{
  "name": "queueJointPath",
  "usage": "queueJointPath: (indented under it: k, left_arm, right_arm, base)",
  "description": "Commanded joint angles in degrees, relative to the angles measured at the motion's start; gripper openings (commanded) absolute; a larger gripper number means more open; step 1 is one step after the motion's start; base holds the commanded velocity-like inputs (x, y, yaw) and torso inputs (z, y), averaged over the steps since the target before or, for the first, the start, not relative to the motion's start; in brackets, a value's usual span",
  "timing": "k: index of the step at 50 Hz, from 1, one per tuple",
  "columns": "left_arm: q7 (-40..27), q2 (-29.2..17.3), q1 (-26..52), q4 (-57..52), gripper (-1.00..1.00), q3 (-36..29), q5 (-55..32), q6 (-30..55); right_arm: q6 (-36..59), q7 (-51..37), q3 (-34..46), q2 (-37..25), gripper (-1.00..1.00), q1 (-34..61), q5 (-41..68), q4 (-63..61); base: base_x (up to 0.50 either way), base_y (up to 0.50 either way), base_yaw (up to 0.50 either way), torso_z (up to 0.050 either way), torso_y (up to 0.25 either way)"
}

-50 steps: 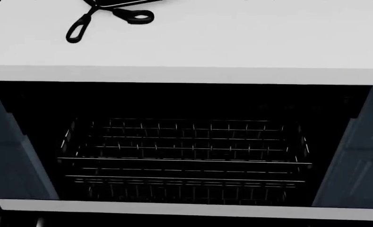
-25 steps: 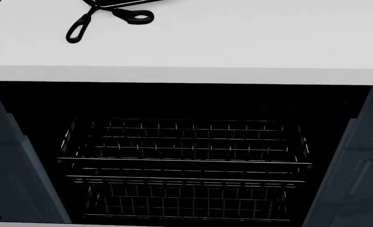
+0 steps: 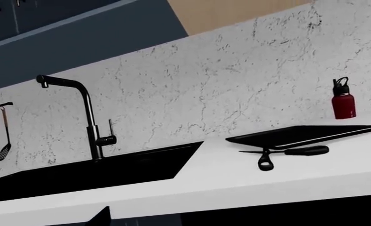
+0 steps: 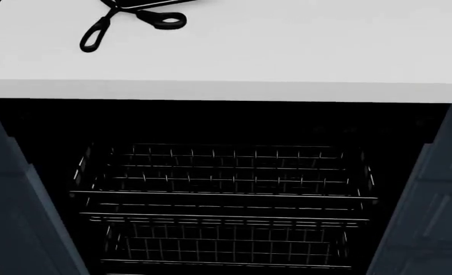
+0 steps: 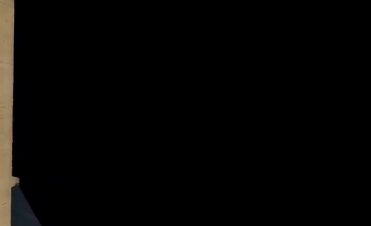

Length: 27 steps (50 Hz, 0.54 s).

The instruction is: Open the dishwasher door

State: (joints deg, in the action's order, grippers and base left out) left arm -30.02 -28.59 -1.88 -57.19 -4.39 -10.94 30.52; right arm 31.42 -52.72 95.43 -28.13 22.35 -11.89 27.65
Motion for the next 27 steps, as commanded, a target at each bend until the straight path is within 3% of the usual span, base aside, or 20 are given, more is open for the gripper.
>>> queueJointPath:
  k: [1, 10, 14, 27]
  left_arm:
    - [0.81, -0.19, -0.43, -0.43, 1.0, 0.99, -2.49, -0.97]
    - [0.11, -0.28, 0.2, -0.22, 1.0, 1.84, -4.3, 0.05]
    - [-0.14, -0.56, 0.35, -0.04, 1.0, 1.58, -4.34, 0.12]
    - [-0.89, -1.03, 0.87, 0.61, 1.0, 0.51, -4.1, 0.56]
  right_arm:
    - [-12.65, 31.96, 8.67, 9.98, -1.0, -0.7, 4.81, 10.11]
    - [-24.76, 30.01, 8.81, 16.67, -1.0, -3.62, 5.5, 29.06]
    - [-36.55, 29.5, 8.63, 23.02, -1.0, -5.68, 6.42, 46.98]
    - [-36.41, 30.77, 10.92, 22.42, -1.0, -7.93, 10.73, 47.34]
  base:
    - [0.02, 0.01, 0.02, -0.01, -0.01]
    - [0.01, 0.01, 0.02, -0.006, -0.002]
    - [0.01, 0.01, 0.02, -0.008, -0.003]
    - [0.01, 0.01, 0.01, -0.011, -0.005]
